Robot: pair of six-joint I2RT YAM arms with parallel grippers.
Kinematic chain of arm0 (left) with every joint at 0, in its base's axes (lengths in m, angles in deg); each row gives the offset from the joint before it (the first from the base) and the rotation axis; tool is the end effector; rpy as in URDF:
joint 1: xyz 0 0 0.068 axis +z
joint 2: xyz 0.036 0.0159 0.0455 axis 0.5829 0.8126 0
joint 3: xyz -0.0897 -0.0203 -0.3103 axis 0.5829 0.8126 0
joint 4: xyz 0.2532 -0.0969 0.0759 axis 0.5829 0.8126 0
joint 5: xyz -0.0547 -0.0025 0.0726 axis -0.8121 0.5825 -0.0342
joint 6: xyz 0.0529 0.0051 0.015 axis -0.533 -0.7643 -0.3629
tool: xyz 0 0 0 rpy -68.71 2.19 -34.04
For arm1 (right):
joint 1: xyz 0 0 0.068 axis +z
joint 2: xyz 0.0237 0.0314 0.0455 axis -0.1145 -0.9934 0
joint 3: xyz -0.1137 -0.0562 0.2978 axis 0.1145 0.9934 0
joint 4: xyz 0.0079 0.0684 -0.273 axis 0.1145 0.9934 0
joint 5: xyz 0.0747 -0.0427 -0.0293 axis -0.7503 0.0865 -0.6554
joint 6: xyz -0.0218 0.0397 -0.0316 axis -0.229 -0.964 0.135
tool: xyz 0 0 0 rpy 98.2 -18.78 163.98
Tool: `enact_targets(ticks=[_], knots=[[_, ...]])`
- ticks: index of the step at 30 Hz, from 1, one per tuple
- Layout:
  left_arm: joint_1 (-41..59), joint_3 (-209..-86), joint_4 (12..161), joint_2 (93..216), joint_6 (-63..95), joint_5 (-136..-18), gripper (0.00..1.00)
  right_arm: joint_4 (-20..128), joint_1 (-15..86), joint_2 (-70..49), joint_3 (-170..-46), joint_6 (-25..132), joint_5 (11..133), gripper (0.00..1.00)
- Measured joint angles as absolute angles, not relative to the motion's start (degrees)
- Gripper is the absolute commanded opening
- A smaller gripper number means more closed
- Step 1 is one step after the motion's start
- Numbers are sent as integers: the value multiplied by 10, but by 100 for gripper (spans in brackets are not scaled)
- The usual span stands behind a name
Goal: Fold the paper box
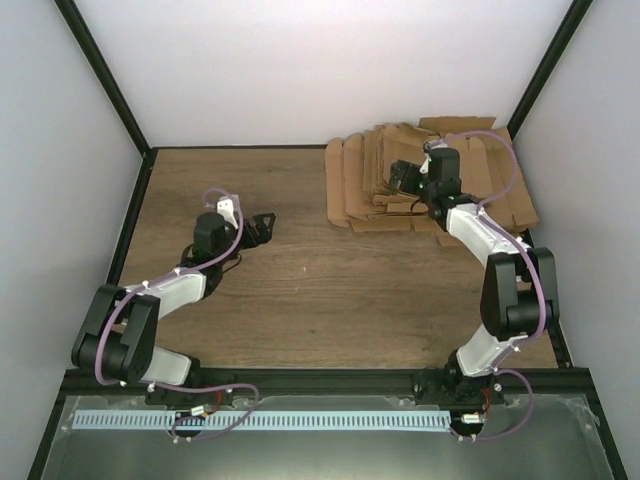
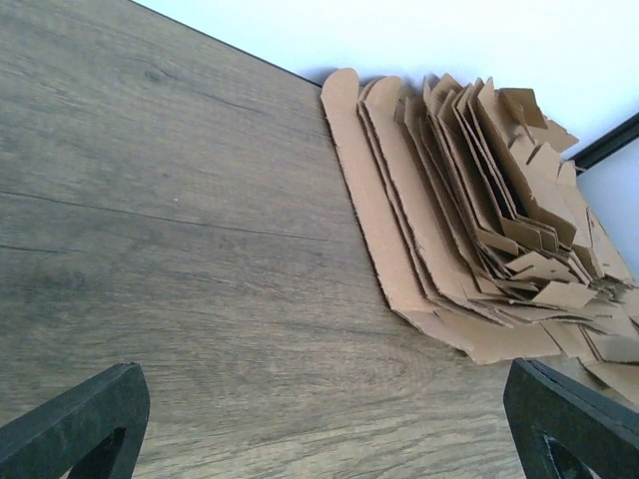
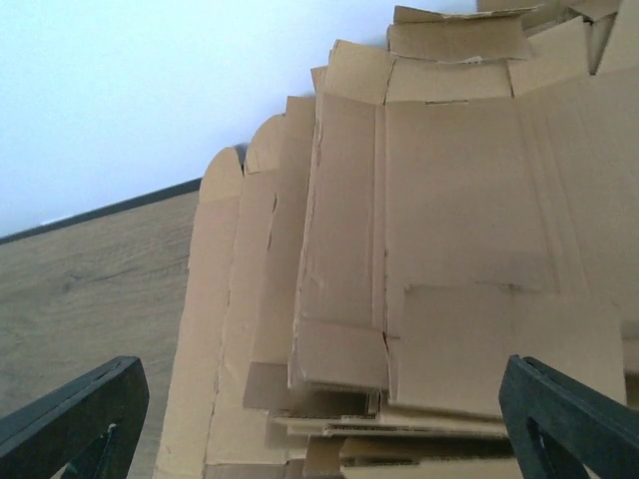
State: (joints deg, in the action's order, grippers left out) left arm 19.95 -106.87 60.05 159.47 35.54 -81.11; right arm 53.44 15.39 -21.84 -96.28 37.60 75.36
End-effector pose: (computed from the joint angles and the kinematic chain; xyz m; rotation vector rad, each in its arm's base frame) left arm 0.2784 -0.0866 0.2242 -0.1184 1.9943 -0.7453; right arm 0.3881 0.0631 0.3040 0.2062 2.0751 0.4167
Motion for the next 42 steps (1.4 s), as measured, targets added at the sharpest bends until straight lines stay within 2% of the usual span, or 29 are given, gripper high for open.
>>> enact_targets(ticks=[5,11,15,23,36,42], knots=[[192,-1069,574,1614,346,-823,100,580,154,-301,-1064,408,749,99],[182,-1064,542,1615,330,-835,100,657,154,-412,-1219,449,747,91],[180,-1062,531,1620,327,-839,100,712,157,-473,-1301,480,755,89],[179,-1062,519,1627,328,-845,100,800,205,-562,-1412,547,861,80],[177,-1062,517,1627,328,-844,100,868,236,-596,-1437,585,997,38],[177,-1062,517,1627,328,-844,100,868,237,-577,-1422,586,1017,14]])
